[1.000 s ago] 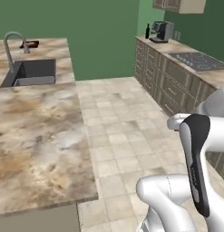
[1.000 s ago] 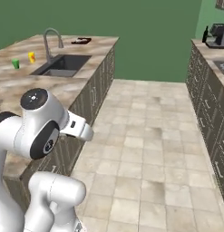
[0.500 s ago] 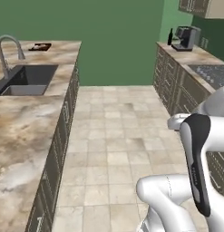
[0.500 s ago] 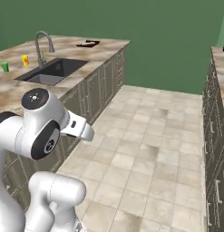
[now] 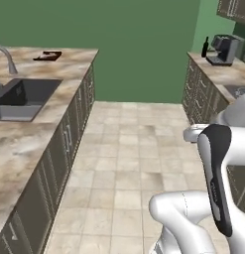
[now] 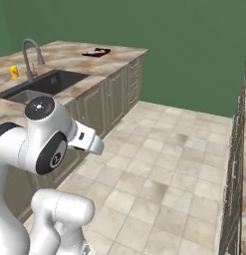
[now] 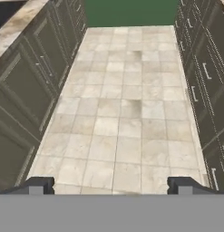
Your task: Place the drinks on the dining counter in a tight cluster.
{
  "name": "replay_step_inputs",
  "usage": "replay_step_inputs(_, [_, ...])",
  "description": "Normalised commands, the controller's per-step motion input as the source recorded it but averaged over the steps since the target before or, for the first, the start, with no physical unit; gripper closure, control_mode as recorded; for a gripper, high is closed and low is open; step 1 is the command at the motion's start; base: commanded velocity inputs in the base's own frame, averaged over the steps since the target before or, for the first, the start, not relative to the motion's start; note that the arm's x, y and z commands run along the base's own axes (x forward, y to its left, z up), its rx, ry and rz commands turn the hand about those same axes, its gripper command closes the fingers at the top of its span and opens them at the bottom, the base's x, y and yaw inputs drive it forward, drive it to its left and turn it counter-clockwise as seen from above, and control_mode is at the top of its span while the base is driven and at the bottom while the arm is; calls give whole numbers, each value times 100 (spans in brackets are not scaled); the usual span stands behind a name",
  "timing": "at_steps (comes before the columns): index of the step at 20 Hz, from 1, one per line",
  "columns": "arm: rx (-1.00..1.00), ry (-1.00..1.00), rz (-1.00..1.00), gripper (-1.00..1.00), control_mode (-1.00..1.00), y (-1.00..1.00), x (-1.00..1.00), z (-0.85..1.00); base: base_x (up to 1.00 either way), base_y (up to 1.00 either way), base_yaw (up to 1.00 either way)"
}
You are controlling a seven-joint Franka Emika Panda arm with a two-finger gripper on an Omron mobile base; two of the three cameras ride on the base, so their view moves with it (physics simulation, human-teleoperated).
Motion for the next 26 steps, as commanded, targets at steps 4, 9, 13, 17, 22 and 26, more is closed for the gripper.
replay_step_inputs(4, [0,0,0,-100,100,0,0,0,100,-38,13])
replay_step_inputs(9, [0,0,0,-100,100,0,0,0,100,-53,1])
replay_step_inputs(13, [0,0,0,-100,100,0,0,0,100,-40,-19])
replay_step_inputs(17, [0,0,0,-100,100,0,0,0,100,-20,-28])
replay_step_inputs(22, [0,0,0,-100,100,0,0,0,100,-5,-34])
replay_step_inputs(26, [0,0,0,-100,100,0,0,0,100,0,-34])
